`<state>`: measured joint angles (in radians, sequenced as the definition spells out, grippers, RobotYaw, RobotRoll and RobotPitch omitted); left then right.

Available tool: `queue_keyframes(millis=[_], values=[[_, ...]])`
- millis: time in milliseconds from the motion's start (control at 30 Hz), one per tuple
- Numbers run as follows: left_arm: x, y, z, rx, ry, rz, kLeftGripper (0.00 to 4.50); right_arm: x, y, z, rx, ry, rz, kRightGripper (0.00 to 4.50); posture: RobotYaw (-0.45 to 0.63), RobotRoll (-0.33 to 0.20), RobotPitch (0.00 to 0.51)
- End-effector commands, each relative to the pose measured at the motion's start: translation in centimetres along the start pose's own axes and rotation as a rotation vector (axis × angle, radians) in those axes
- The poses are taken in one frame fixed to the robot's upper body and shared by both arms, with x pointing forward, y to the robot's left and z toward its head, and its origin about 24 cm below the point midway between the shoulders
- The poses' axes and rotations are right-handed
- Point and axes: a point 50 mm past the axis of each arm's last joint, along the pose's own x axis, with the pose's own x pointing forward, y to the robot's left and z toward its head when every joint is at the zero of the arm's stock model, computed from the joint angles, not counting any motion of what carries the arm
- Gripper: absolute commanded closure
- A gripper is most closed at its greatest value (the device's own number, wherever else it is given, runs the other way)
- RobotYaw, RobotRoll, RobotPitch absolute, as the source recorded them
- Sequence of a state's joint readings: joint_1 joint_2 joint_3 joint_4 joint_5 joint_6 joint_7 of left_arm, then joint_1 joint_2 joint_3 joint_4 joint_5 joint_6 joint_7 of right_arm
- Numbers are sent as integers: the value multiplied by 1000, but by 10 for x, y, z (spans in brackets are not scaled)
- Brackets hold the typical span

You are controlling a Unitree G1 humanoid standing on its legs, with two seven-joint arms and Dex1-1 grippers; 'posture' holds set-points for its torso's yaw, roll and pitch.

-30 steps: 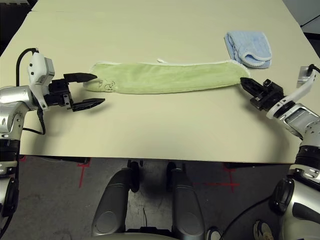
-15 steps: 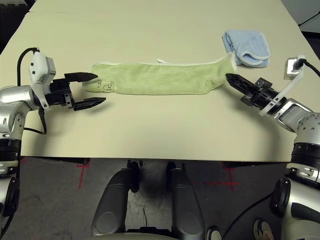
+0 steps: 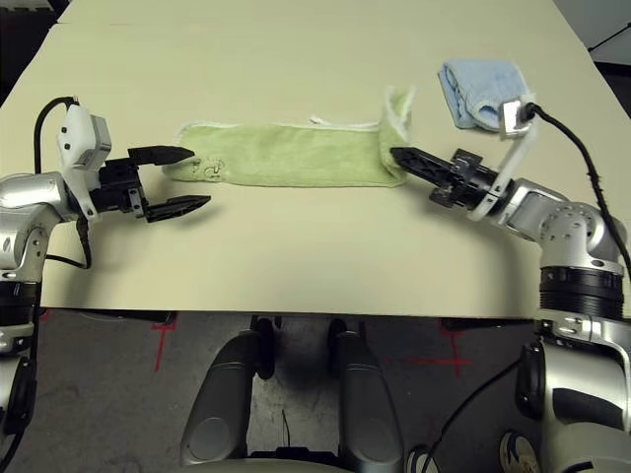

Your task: Fold the towel and set it aside.

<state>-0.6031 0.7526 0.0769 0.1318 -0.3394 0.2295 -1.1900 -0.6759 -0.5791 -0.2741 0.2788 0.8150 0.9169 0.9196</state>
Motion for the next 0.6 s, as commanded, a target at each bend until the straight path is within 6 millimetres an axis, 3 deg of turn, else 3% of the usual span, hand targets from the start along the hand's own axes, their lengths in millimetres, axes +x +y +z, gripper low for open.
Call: queue_keyframes(millis=[33, 367, 467, 600], values=[[-1, -5, -2, -11, 4, -10, 0, 9, 4, -7, -32, 45, 5, 4438, 60, 0, 276], [-3, -5, -1, -12, 9, 0, 0, 26, 1, -21, -107, 151, -74, 4438, 67, 0, 275], [-3, -5, -1, -13, 11, 1, 0, 26, 2, -23, -104, 174, -66, 3691, 66, 0, 273], [-3, -5, -2, -14, 15, 1, 0, 20, 11, -21, -95, 206, 36, 2250, 61, 0, 267]])
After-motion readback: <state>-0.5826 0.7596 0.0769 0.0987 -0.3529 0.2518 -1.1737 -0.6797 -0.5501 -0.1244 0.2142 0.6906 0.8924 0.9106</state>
